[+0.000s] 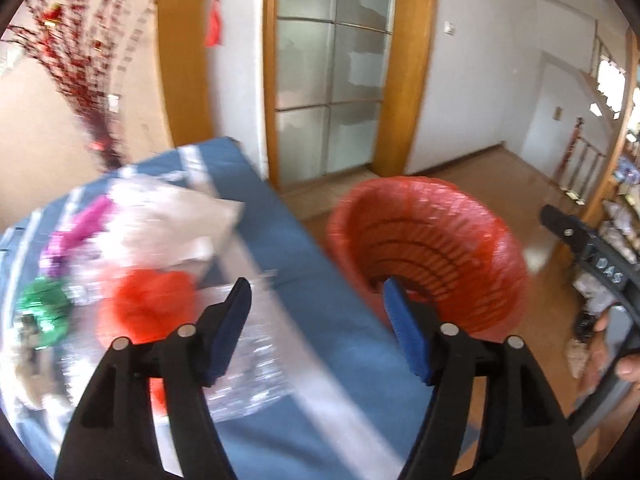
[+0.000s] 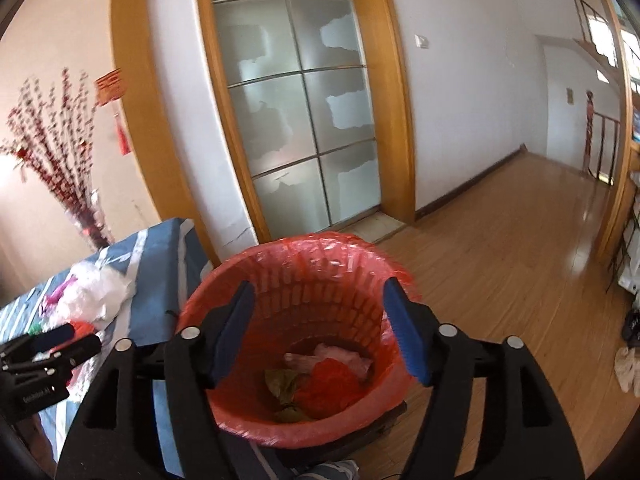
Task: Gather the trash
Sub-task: 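Return both grippers open toward the remaining bags on the table, then grasp the white bag with the left gripper while the right gripper grasps the red bag, then carry the white bag and red bag over the red basket with both grippers, then open both grippers over the red basket to drop the bags, then move both open grippers back over the remaining bags on the table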
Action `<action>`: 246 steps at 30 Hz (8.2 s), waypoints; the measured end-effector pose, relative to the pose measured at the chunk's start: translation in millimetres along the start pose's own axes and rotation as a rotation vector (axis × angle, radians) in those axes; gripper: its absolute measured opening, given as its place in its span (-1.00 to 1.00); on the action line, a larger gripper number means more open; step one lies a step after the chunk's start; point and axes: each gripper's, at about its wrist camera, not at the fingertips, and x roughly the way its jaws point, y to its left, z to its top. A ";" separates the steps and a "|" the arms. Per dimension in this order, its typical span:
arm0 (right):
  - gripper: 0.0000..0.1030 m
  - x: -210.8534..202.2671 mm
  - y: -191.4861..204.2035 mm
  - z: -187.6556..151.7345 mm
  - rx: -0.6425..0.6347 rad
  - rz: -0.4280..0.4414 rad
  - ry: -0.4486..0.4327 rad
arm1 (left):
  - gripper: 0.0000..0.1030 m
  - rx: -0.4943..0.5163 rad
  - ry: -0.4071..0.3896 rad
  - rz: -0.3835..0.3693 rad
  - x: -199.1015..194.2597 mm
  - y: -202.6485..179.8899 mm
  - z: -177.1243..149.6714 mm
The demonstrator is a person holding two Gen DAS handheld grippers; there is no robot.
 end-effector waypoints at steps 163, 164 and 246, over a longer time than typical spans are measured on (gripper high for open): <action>-0.90 6.4 65.6 9.9 -0.039 0.164 0.025 | -0.75 -0.028 -0.059 -0.041 -25.3 45.5 14.9; -0.90 7.8 61.6 10.4 -0.032 0.159 0.024 | -0.75 -0.029 -0.061 -0.058 -23.2 41.7 16.6; 0.72 47.9 272.5 -80.9 -0.350 0.278 0.343 | 0.41 -0.367 -0.047 0.458 -115.5 286.8 -102.0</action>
